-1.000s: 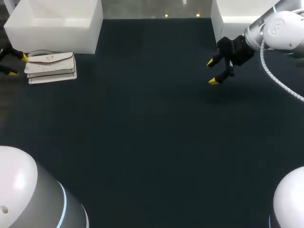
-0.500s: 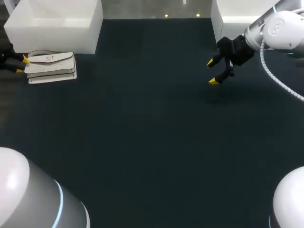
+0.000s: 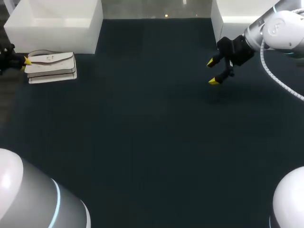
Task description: Pick up the bag, open it, inspect its contents, close it, and place it on the opposite side
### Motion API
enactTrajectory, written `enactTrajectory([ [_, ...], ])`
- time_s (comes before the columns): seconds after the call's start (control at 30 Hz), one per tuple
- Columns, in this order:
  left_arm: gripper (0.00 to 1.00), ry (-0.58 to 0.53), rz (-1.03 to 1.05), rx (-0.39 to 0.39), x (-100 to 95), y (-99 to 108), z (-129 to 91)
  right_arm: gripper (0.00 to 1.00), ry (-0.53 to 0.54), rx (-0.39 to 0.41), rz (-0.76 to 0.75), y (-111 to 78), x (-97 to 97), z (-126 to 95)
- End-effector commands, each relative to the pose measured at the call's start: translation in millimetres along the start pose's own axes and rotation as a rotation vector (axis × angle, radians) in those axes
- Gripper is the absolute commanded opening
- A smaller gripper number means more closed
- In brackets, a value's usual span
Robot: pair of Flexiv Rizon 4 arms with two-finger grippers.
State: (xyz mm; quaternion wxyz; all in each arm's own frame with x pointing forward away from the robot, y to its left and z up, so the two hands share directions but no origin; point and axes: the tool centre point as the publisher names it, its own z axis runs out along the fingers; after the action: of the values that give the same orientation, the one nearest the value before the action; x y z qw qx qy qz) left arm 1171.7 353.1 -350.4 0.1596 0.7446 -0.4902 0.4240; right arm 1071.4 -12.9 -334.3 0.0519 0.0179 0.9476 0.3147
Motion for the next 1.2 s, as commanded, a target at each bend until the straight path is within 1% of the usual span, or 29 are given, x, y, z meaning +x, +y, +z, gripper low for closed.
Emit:
enactTrajectory([
  [0.03,0.00,0.069,0.003,-0.368,-4.6,-7,2,1.00,0.001,-0.002,-0.001,-0.4,-0.9,1],
  [0.2,0.00,0.079,0.021,-0.387,-0.7,2,4,1.00,0.001,-0.002,-0.001,-0.4,-0.9,1],
  [0.33,0.00,0.085,0.040,-0.396,7.1,12,8,1.00,0.001,-0.002,-0.001,-0.4,-0.9,1],
  [0.63,0.00,0.109,0.077,-0.397,30.8,38,28,1.00,0.001,-0.002,-0.001,-0.4,-0.9,1],
  [0.8,0.00,0.117,0.094,-0.374,43.6,51,37,1.00,0.001,-0.002,-0.001,-0.4,-0.9,1],
  [1.03,0.00,0.114,0.106,-0.358,57.9,70,51,1.00,0.001,-0.002,-0.001,-0.4,-0.9,1],
  [1.2,0.00,0.106,0.124,-0.358,72.5,83,63,1.00,0.001,-0.002,-0.001,-0.4,-0.9,1],
])
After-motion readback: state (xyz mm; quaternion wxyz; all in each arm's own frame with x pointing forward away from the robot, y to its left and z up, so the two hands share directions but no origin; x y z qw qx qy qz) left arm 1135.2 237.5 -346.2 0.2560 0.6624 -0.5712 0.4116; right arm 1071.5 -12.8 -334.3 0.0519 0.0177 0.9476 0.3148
